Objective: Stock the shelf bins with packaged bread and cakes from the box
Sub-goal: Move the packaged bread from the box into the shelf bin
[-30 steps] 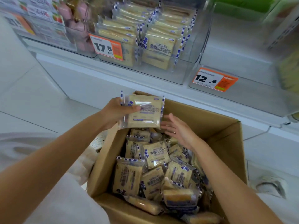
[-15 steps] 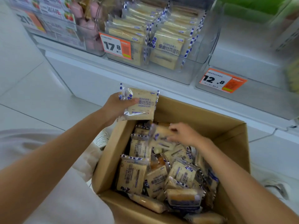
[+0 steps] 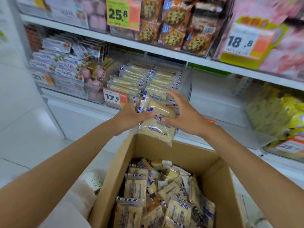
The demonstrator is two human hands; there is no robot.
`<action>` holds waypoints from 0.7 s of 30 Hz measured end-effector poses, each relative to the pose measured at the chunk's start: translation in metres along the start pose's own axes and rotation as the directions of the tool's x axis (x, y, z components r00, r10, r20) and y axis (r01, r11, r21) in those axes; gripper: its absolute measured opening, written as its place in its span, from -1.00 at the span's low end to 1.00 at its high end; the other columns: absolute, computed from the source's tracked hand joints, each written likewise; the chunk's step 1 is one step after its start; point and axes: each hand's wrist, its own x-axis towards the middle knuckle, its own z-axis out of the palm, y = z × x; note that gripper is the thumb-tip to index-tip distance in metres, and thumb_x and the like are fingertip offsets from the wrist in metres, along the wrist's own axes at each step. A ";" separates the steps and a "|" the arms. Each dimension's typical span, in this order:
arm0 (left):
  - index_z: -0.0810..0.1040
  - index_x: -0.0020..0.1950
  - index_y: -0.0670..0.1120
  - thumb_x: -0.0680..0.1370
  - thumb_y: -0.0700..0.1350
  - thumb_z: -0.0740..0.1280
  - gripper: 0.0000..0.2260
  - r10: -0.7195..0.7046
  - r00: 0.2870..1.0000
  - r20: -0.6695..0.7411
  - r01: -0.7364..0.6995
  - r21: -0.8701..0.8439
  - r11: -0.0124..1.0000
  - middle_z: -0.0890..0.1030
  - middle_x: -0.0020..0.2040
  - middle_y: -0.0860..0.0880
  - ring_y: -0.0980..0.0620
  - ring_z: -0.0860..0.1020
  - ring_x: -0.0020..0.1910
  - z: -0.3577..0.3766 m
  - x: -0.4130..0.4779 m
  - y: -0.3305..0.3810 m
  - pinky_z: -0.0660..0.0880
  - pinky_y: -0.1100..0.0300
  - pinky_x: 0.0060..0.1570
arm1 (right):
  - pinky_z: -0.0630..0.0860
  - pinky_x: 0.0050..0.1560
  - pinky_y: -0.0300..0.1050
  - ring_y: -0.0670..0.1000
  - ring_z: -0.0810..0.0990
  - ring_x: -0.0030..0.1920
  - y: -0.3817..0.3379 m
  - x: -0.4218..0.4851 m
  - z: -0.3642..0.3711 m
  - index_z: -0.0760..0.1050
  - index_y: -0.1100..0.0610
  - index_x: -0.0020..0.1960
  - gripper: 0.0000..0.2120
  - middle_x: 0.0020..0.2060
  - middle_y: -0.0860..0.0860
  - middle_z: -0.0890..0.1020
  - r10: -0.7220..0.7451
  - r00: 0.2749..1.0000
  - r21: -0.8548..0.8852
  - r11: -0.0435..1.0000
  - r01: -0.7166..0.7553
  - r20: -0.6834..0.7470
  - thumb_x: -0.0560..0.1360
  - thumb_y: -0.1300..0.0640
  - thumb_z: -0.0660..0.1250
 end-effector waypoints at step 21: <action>0.29 0.49 0.17 0.34 -0.02 0.60 -0.20 0.259 0.944 0.204 -0.298 0.196 0.934 0.50 0.27 0.07 0.07 0.50 0.21 -0.037 0.140 0.021 0.49 0.18 0.14 | 0.36 0.30 -0.01 0.13 0.36 0.32 0.050 0.103 -0.018 0.23 0.05 0.49 -0.31 0.34 0.10 0.41 0.054 0.995 -0.475 0.875 -0.088 -0.084 0.46 -0.05 0.43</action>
